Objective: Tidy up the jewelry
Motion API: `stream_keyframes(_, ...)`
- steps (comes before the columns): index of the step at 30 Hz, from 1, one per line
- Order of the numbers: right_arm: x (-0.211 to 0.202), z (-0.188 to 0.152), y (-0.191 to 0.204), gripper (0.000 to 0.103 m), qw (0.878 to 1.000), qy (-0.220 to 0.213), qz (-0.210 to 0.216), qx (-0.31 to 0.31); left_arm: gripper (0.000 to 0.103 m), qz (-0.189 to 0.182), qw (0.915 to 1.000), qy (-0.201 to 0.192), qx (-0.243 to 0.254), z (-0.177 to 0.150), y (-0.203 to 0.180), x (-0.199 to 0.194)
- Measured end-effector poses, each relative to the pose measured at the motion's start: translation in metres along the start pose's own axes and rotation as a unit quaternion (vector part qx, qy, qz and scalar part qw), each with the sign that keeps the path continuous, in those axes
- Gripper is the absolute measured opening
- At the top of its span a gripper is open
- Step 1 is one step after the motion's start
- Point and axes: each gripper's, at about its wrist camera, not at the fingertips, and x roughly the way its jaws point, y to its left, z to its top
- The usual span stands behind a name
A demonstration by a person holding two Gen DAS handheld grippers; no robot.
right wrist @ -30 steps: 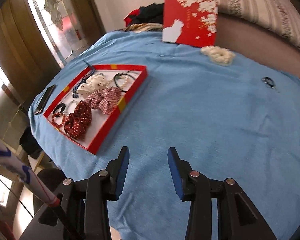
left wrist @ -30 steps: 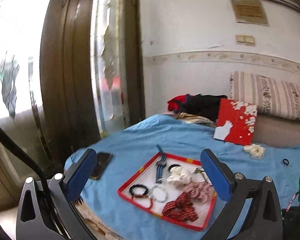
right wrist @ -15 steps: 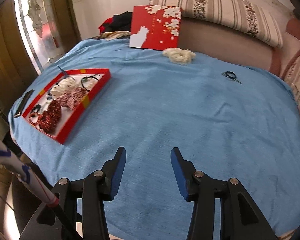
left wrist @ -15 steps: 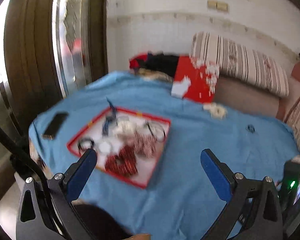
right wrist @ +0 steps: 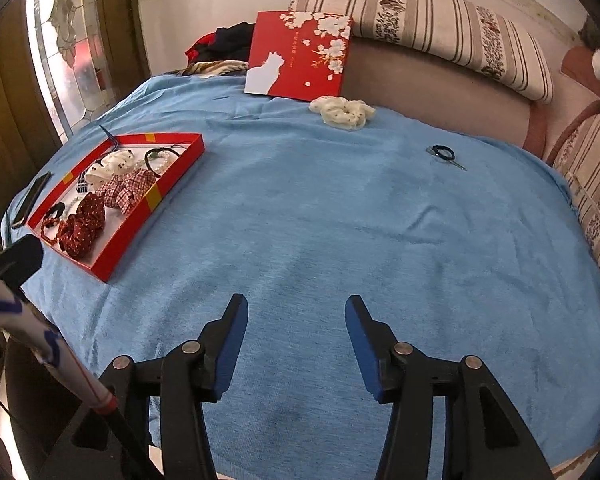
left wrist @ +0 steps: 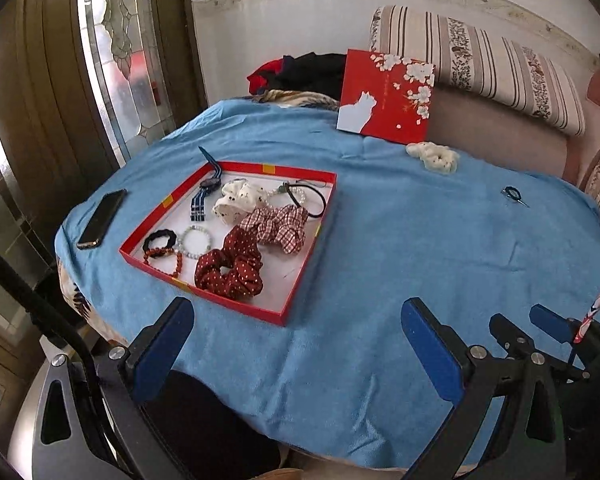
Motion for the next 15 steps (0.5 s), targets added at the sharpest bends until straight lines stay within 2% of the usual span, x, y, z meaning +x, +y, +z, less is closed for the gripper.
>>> stream_keyframes(15,0.008,0.001,0.021,0.059,0.999,0.016,-0.014,-0.029,0.103,0.002,0.9995,0.029,-0.01,-0.004,0.016,0.018)
